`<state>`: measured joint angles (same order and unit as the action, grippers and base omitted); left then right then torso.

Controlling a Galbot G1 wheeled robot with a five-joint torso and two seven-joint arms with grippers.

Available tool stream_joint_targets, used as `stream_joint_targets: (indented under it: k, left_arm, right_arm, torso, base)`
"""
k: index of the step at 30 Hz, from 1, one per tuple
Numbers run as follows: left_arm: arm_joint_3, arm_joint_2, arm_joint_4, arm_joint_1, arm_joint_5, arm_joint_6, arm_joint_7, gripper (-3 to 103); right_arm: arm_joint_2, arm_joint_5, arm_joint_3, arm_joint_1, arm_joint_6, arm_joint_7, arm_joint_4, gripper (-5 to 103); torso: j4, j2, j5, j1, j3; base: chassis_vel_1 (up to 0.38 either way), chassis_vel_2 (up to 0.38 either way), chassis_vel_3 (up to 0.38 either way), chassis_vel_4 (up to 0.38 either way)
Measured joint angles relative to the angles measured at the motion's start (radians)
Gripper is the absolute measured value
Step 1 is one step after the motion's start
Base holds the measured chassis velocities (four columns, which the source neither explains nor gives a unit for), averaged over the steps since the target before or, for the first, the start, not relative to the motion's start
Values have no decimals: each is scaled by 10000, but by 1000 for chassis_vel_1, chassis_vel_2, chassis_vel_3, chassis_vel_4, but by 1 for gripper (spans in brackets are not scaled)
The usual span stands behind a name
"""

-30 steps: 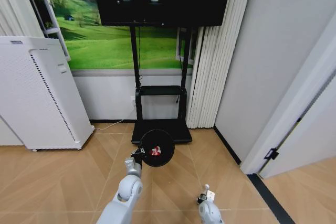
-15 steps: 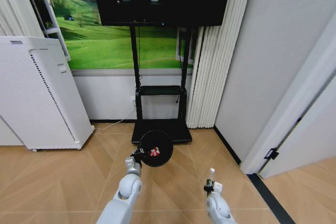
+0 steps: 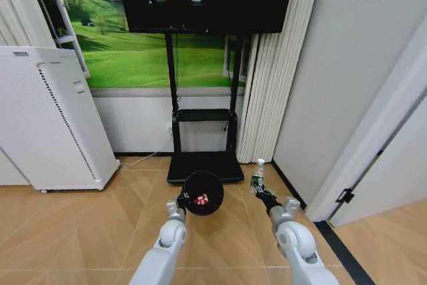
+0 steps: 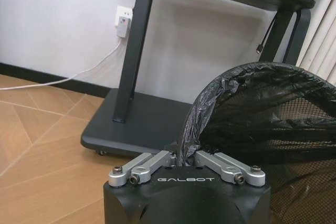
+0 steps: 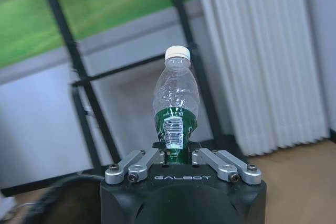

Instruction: Pick up the trash bin and place the garbage on the floor into it.

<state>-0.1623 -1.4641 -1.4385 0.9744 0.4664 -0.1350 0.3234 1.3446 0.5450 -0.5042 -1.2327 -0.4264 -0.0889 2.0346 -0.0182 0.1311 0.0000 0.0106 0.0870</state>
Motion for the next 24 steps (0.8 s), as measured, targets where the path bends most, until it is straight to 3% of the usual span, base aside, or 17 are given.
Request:
stream_joint_targets:
  k: [6,10,15,24]
  left_arm:
    - [147,-331,870,-576,118,60,-98,3]
    - [286,-945,1833,-1053,101,176,-126,3]
    - [548,-1438,1904,-1226,-15,208,10,3]
    - [749,-1466,1329,-1124,-104,147,186,3]
  right_arm:
    - [-102,-230,508,139,-222,606,326,18]
    - [-119,-778,1174,334,-258,1312,-108,18]
    - [88,-1522,1832,594,7,1403,-1187,18]
    - [390,-2536,2097,945,511,989,-2340,21]
  torso:
    - [0,1,0,0,0]
    - [-1,0,1,1,0]
    - [-2,1,0,0,0]
    - [-1,1,1,0,0]
  base:
    - [0,0,0,0]
    - [0,0,0,0]
    - [0,0,0,0]
    - [0,0,0,0]
